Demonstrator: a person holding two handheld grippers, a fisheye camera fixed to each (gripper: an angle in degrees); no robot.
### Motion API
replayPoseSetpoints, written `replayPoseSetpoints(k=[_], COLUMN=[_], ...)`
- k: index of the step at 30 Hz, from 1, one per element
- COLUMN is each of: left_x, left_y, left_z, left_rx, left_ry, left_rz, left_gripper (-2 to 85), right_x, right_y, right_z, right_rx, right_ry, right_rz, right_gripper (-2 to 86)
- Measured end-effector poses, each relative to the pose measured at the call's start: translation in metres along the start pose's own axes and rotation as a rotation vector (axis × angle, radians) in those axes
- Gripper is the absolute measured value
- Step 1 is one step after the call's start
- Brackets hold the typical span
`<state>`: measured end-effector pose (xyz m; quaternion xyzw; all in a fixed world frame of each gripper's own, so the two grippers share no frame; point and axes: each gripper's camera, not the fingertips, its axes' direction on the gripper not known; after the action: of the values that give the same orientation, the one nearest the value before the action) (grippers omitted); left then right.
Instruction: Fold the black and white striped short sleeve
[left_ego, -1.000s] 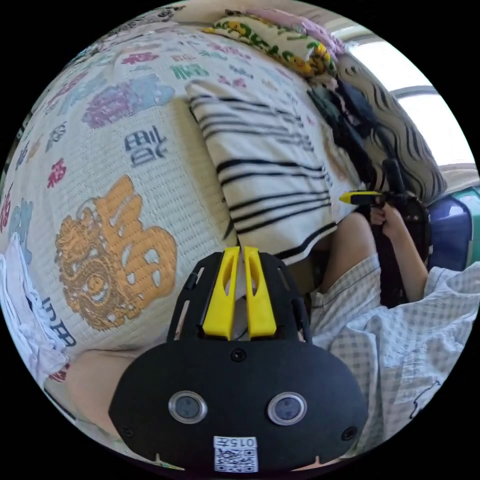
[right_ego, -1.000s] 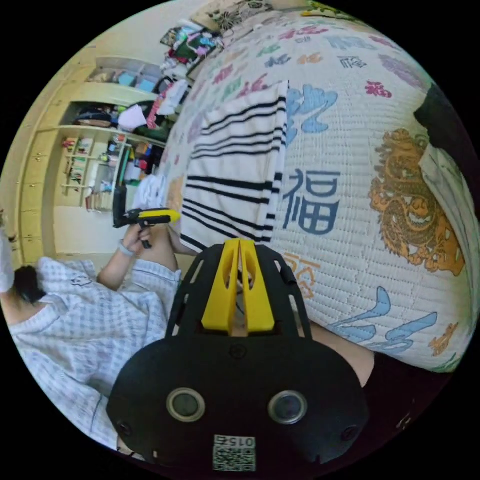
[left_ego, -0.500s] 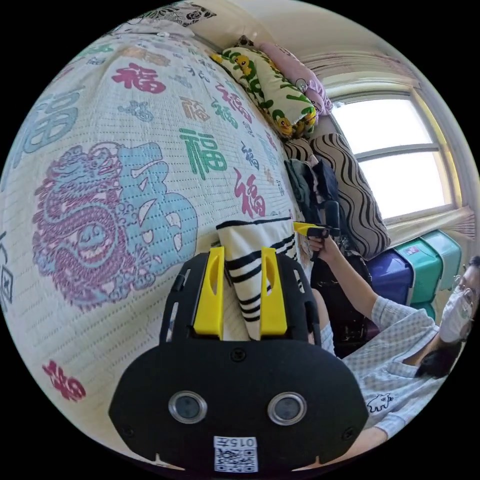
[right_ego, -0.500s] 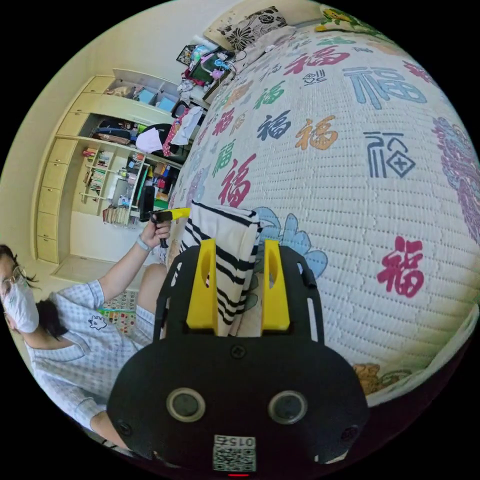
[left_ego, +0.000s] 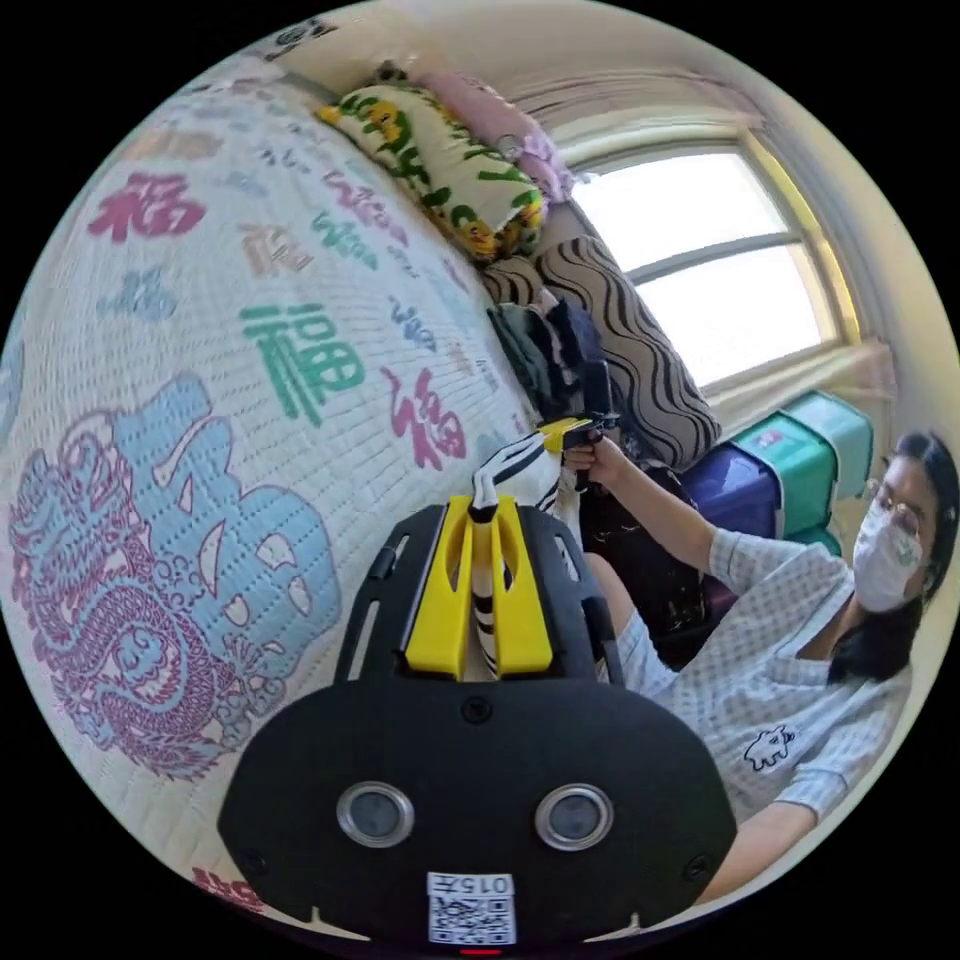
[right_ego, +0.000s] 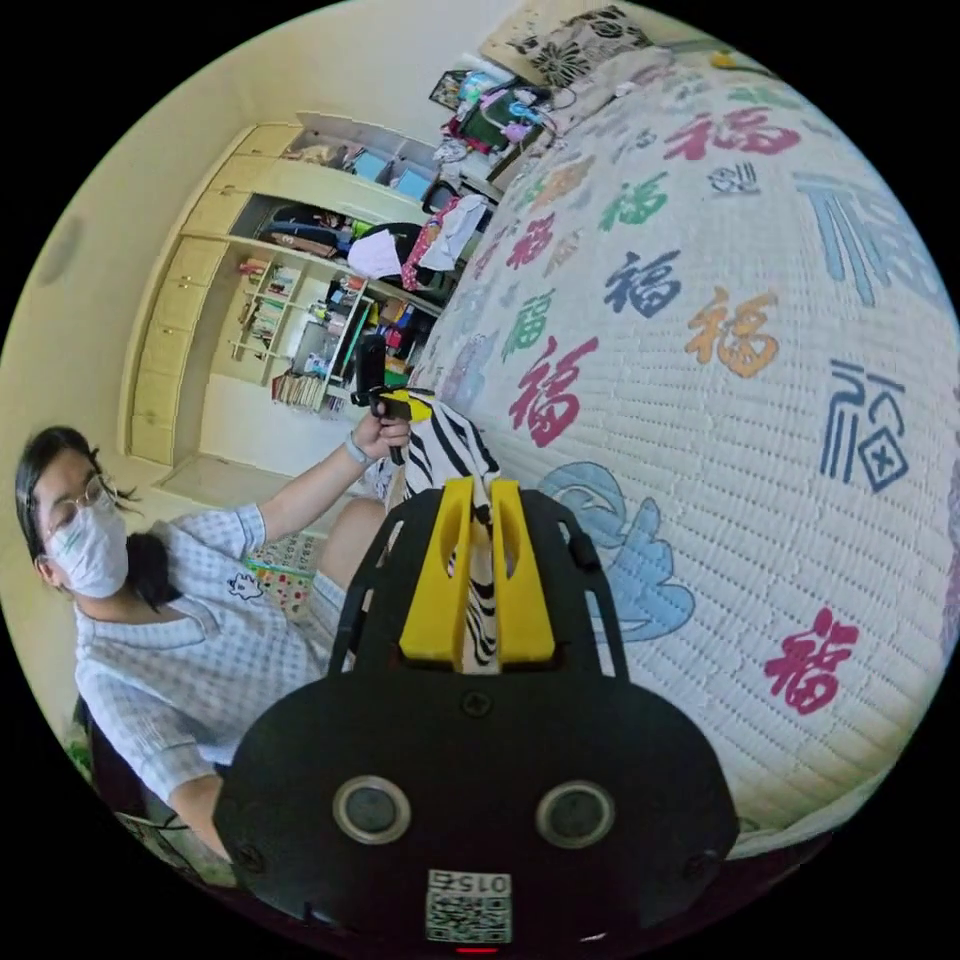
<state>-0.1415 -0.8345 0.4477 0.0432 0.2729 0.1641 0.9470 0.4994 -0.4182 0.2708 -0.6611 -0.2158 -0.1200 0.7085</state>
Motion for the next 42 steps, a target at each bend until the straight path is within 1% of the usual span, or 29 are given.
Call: replayPoseSetpoints(k=[3, 4, 5, 8, 11, 13, 15, 19, 20, 23, 27, 29, 32, 33, 35, 36, 38, 39, 40, 41, 42], left_x=[0.057, 0.085, 0.113, 0.180, 0.224, 0.237, 0.241, 0.240, 0.241, 0.245, 0.261, 0.274, 0.282, 0.283, 0.279, 0.274, 0.243, 0.235, 0.218, 0.202, 0.194], left_y=[0.025, 0.041, 0.059, 0.113, 0.173, 0.203, 0.227, 0.264, 0.272, 0.284, 0.293, 0.297, 0.299, 0.299, 0.297, 0.295, 0.291, 0.290, 0.291, 0.294, 0.295], left_z=[-0.017, -0.022, -0.023, -0.015, 0.009, 0.027, 0.048, 0.101, 0.115, 0.142, 0.150, 0.149, 0.138, 0.134, 0.117, 0.113, 0.099, 0.096, 0.089, 0.085, 0.086], left_rx=[0.066, 0.084, 0.085, 0.047, -0.010, -0.046, -0.094, -0.223, -0.262, -0.315, -0.322, -0.345, -0.331, -0.314, -0.209, -0.181, -0.067, -0.033, 0.051, 0.117, 0.134], left_ry=[0.005, -0.003, -0.021, -0.088, -0.167, -0.189, -0.209, -0.271, -0.312, -0.405, -0.502, -0.561, -0.590, -0.587, -0.545, -0.525, -0.371, -0.317, -0.221, -0.151, -0.120], left_rz=[0.170, 0.257, 0.336, 0.495, 0.602, 0.620, 0.605, 0.538, 0.530, 0.509, 0.515, 0.512, 0.451, 0.433, 0.335, 0.298, 0.102, 0.054, -0.041, -0.147, -0.194], left_gripper=[0.4, 0.4, 0.4, 0.5, 0.6, 0.7, 0.8, 1.4, 1.8, 3.2, 5.7, 6.7, 7.3, 7.4, 8.9, 9.9, 12.6, 13.0, 13.5, 13.8, 13.9], right_x=[-0.057, -0.082, -0.107, -0.156, -0.177, -0.180, -0.178, -0.163, -0.158, -0.150, -0.150, -0.156, -0.158, -0.156, -0.138, -0.130, -0.093, -0.085, -0.073, -0.066, -0.065], right_y=[0.024, 0.039, 0.056, 0.106, 0.157, 0.182, 0.200, 0.225, 0.229, 0.232, 0.232, 0.237, 0.238, 0.238, 0.234, 0.234, 0.234, 0.235, 0.238, 0.240, 0.240], right_z=[-0.005, -0.004, 0.000, 0.022, 0.055, 0.078, 0.101, 0.157, 0.173, 0.196, 0.194, 0.184, 0.175, 0.174, 0.170, 0.167, 0.156, 0.153, 0.150, 0.152, 0.154], right_rx=[0.026, 0.025, 0.011, -0.038, -0.069, -0.090, -0.124, -0.274, -0.325, -0.393, -0.405, -0.358, -0.284, -0.275, -0.215, -0.186, -0.058, -0.021, 0.031, 0.024, 0.005], right_ry=[0.049, 0.078, 0.115, 0.198, 0.238, 0.268, 0.304, 0.410, 0.440, 0.465, 0.438, 0.479, 0.480, 0.488, 0.518, 0.494, 0.240, 0.180, 0.114, 0.132, 0.158], right_rz=[-0.145, -0.211, -0.280, -0.391, -0.407, -0.396, -0.376, -0.337, -0.330, -0.289, -0.223, -0.208, -0.176, -0.159, -0.051, -0.016, 0.149, 0.180, 0.220, 0.249, 0.253], right_gripper=[2.7, 2.6, 2.6, 2.4, 2.2, 2.2, 2.3, 3.1, 3.6, 5.2, 6.1, 6.2, 7.1, 7.5, 9.8, 10.2, 11.7, 11.8, 12.1, 12.8, 13.1])
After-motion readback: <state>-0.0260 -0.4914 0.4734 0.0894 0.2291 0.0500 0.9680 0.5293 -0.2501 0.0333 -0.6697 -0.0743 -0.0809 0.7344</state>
